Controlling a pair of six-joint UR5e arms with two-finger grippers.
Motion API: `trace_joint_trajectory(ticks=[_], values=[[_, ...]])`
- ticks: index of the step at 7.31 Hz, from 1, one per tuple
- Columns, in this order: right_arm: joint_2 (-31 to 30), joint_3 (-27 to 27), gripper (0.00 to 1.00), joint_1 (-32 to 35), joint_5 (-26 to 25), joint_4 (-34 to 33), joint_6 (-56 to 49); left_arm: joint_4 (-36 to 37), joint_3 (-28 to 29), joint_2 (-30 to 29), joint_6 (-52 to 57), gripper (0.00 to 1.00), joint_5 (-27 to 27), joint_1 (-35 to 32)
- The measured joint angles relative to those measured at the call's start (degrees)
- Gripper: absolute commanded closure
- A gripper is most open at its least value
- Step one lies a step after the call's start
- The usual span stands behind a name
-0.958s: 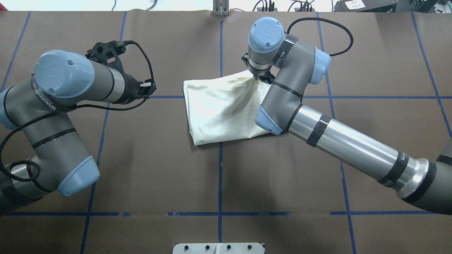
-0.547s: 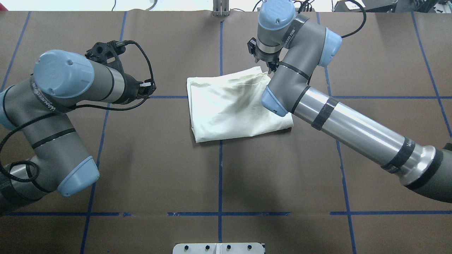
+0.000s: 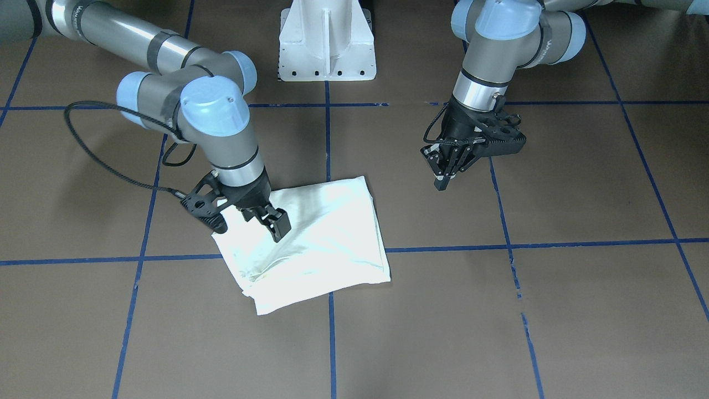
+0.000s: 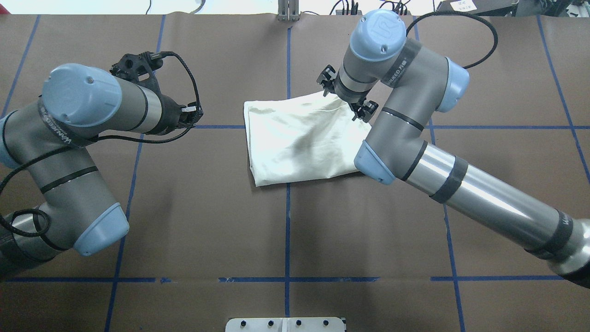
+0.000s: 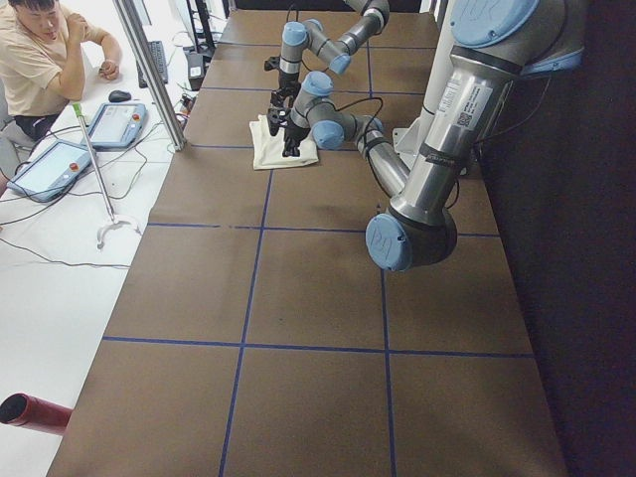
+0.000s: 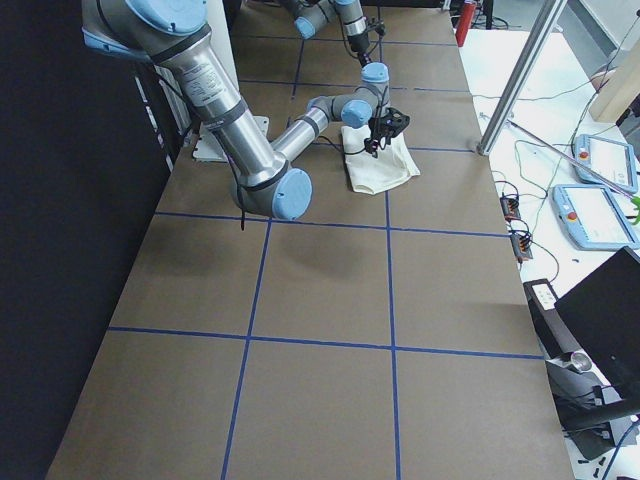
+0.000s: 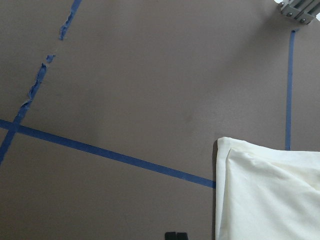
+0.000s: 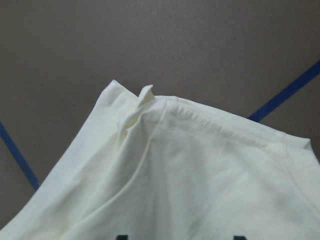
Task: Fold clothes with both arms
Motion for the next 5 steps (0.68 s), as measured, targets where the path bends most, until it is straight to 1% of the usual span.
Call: trace_joint_trajectory(ticks=[1,2,4,5], values=[[0.7,-2.0,1.0,-0.8,-1.6,0.0,-2.3,0.0,0.0,0.0,0.0,1.0,0.0,0.0],[2.4,-5.6,1.0,-0.7,-2.6,0.5,-4.5,0.0,0.0,0.0,0.0,1.0,0.0,-0.1],[5.8,-14.0,1.0,-0.1,-3.5,4.3,-7.5,0.0,0.1,0.0,0.0,1.0,0.0,0.0],[8.6,-19.0,1.0,1.3,-3.5,5.9,-9.7,0.0,0.1,0.0,0.0,1.0,0.0,0.0]])
